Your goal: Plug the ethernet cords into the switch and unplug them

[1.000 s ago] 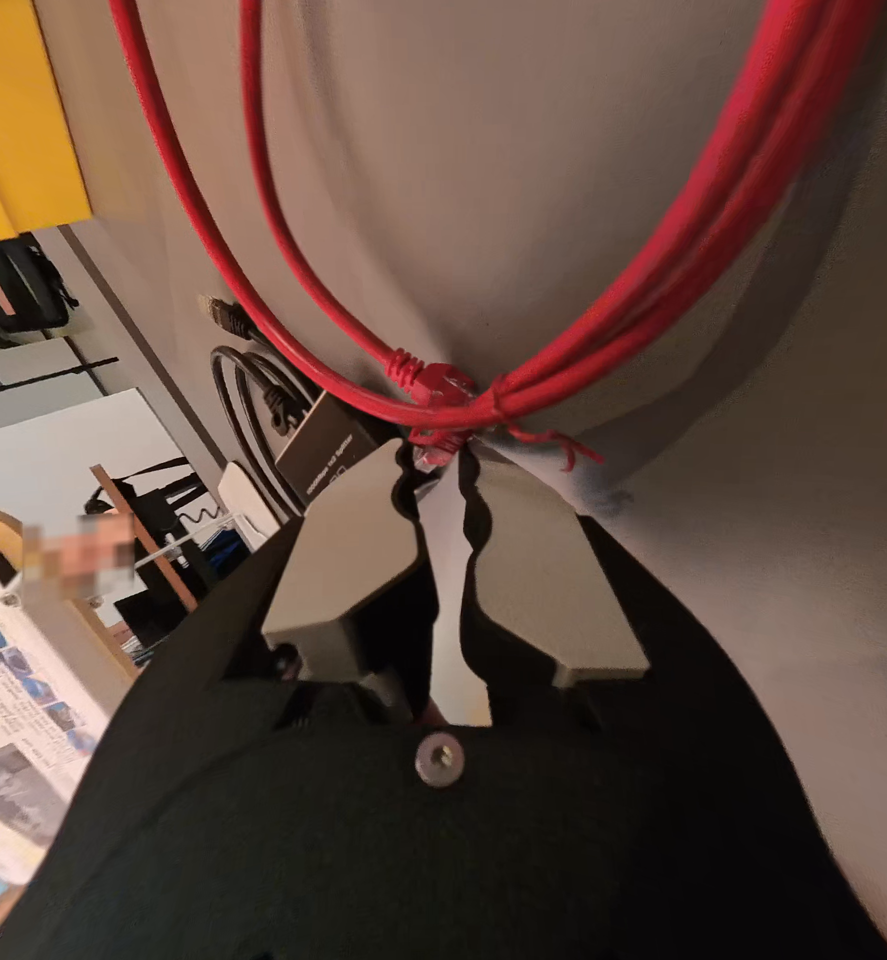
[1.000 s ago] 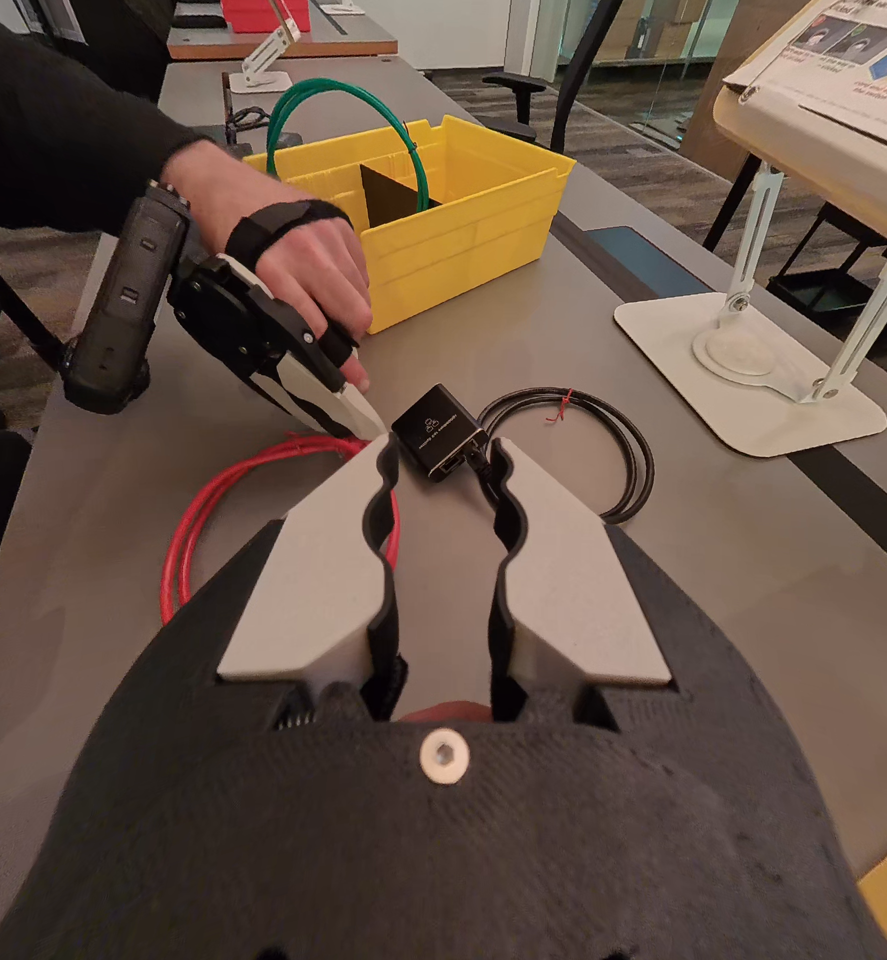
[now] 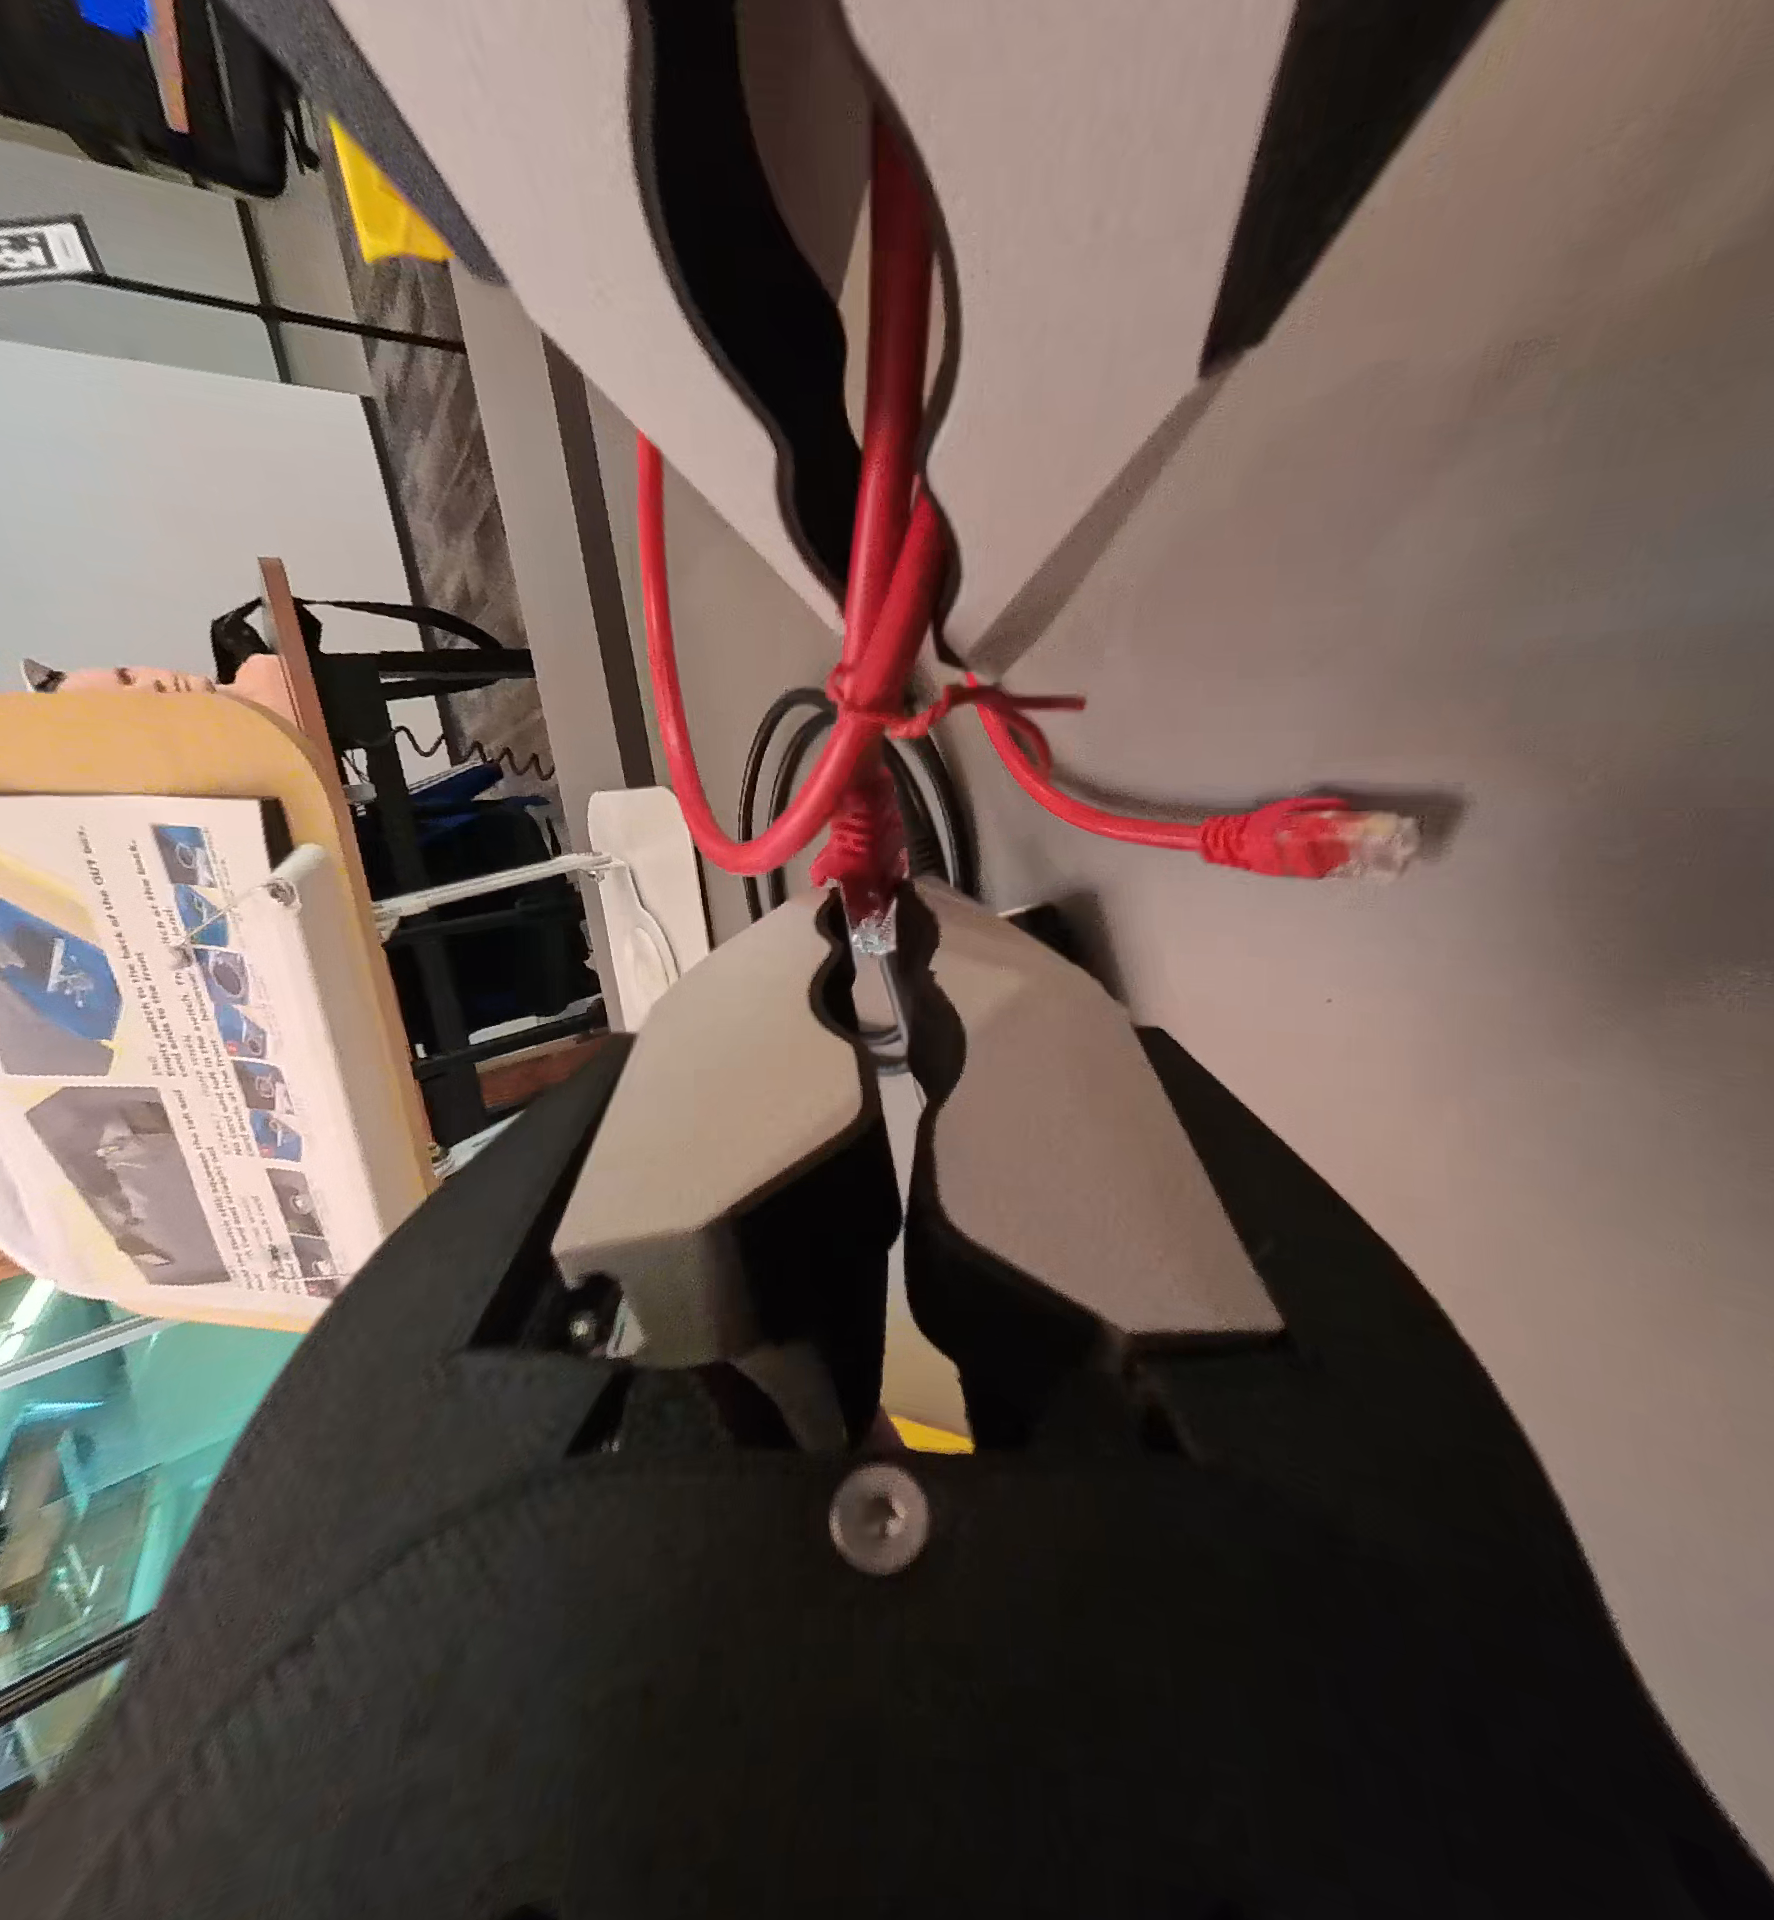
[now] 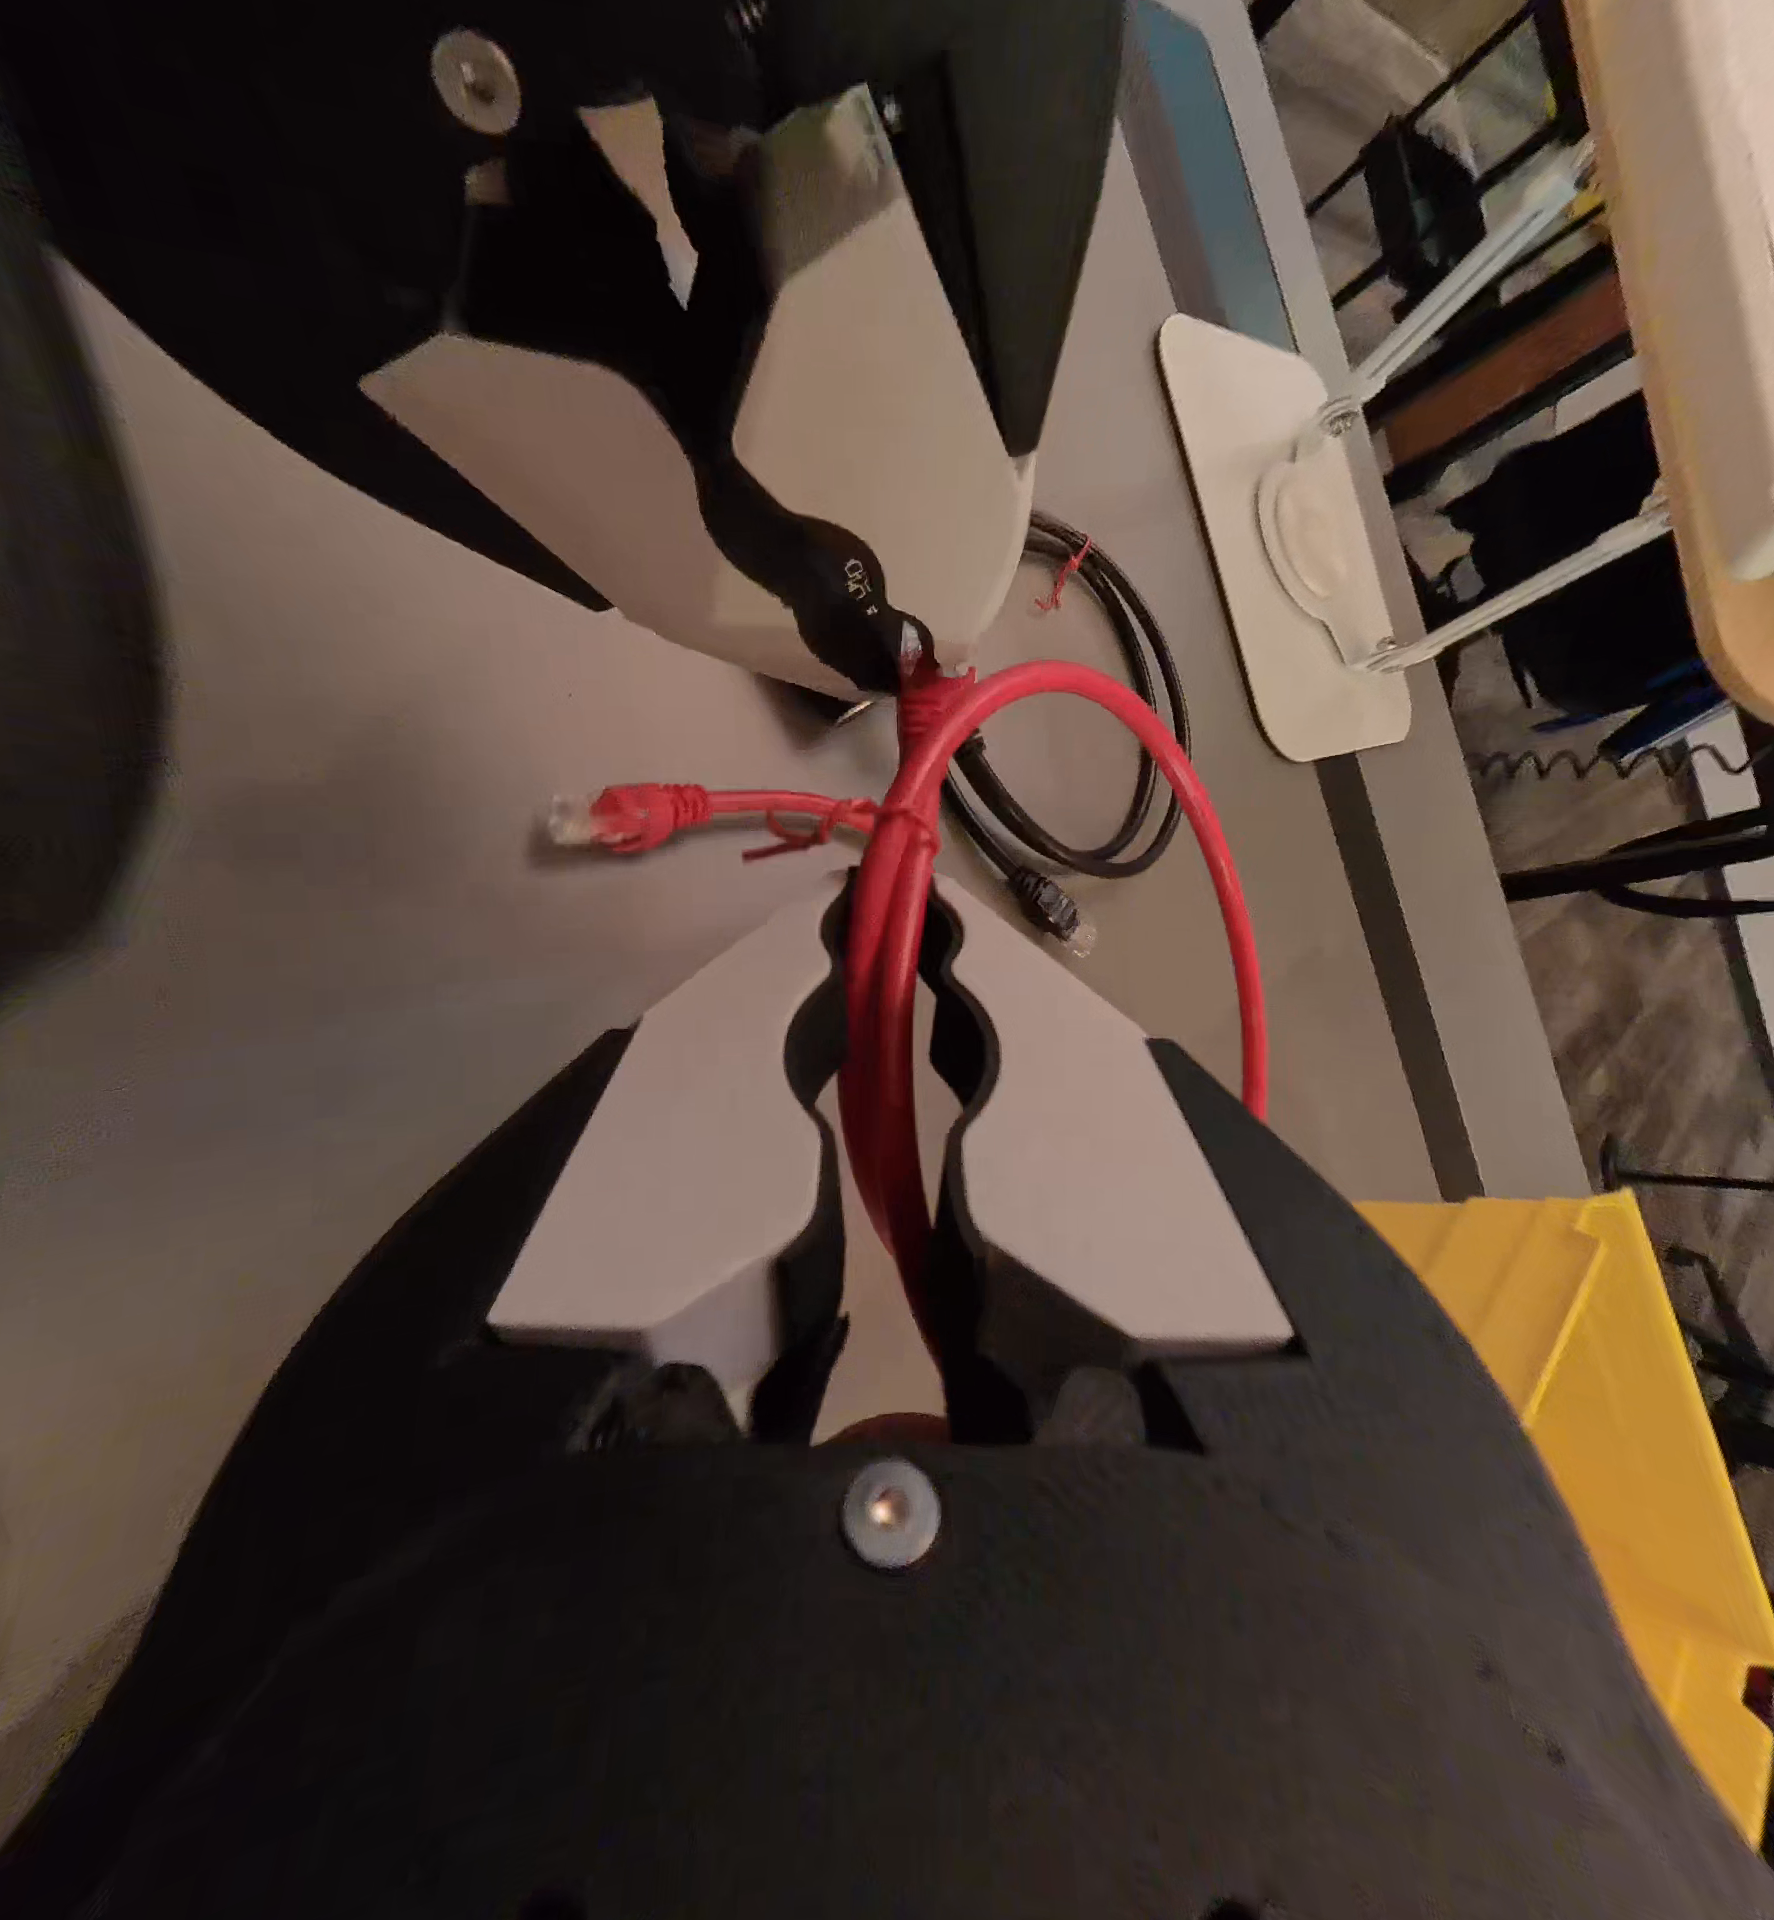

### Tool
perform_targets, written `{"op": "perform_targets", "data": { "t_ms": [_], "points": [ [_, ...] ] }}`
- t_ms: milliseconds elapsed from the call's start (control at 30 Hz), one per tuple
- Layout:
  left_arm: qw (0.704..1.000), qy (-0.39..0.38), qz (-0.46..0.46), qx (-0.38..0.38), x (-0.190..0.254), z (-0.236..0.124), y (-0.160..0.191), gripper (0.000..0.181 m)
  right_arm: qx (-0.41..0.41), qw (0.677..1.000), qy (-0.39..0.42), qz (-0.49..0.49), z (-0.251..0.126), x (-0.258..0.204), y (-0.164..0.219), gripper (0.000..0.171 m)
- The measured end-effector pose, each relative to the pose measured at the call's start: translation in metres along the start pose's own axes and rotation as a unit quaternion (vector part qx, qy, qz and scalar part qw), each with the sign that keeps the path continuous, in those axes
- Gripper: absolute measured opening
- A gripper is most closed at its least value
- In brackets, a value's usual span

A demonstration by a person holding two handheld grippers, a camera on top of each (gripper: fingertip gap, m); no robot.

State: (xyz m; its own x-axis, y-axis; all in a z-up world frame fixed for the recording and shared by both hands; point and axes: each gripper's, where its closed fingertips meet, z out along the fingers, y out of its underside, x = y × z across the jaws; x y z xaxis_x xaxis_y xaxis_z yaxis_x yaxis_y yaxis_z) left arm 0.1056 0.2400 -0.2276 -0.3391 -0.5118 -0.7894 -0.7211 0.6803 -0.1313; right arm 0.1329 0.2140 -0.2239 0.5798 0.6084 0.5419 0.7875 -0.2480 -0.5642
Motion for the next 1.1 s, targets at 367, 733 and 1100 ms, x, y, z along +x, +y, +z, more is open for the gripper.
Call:
{"op": "perform_targets", "data": {
  "t_ms": [367,733,1100],
  "points": [
    [0.997,-0.02,-0.01,0.072,-0.01,-0.01,-0.027,0.047,0.142,0.98,-0.116,0.079,-0.029,-0.007,-0.008,0.006],
    [0.998,-0.013,-0.033,0.053,-0.019,0.001,-0.024,0.007,0.148,0.985,-0.021,0.087,-0.04,0.032,0.0,0.064],
    [0.999,0.001,-0.014,0.053,-0.024,0.002,-0.033,0.006,0.123,0.99,0.044,-0.053,-0.064,0.015,-0.01,0.031]
  ]
}}
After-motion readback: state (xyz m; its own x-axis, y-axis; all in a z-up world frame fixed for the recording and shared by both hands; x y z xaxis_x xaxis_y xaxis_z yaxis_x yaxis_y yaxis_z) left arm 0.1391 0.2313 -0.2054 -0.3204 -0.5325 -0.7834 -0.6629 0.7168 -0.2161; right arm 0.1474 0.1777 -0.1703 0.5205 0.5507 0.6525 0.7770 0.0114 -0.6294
